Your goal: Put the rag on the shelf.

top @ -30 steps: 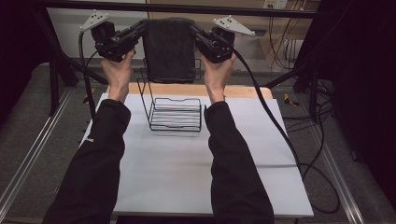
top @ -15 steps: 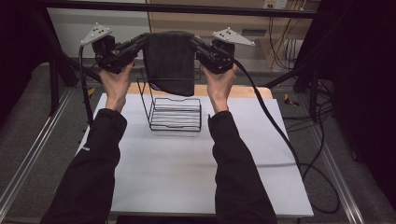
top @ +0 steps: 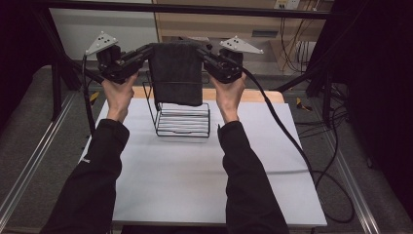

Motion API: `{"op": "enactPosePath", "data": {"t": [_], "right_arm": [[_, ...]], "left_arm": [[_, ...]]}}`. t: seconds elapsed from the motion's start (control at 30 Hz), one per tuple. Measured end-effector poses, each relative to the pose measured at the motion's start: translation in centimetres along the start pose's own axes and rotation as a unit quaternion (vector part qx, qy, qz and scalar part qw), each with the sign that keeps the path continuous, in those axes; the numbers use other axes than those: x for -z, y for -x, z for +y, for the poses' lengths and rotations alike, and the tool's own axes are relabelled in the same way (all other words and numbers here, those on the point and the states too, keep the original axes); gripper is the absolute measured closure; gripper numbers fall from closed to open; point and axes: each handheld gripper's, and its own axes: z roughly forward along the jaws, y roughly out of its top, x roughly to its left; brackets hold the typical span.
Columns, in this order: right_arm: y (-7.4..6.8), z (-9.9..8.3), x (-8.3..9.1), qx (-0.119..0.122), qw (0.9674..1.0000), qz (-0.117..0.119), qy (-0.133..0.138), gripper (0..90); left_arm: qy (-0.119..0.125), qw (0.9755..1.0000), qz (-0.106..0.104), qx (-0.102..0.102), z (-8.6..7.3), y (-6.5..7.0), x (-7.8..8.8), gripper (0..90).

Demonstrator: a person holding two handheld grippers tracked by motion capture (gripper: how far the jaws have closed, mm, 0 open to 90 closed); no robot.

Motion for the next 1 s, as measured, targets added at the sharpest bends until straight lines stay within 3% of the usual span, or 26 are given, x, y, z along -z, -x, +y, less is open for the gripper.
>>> {"op": "enactPosePath", "data": {"t": [0.23,0.63,1.0], "right_arm": [[-0.5,0.0,1.0,0.009,0.9998,0.017,0.002,82.7],[-0.9,-0.8,2.1,0.028,0.999,0.031,-0.015,82.6],[-1.9,-1.4,3.1,0.057,0.9966,0.053,-0.03,82.5]], "left_arm": [[0.008,0.9999,-0.013,-0.001,-0.5,0.3,1.1,79.4],[-0.01,0.9998,-0.01,-0.017,-1.5,0.6,1.7,79.4],[-0.026,0.999,-0.026,-0.026,-2.8,0.9,3.5,79.2]]}}
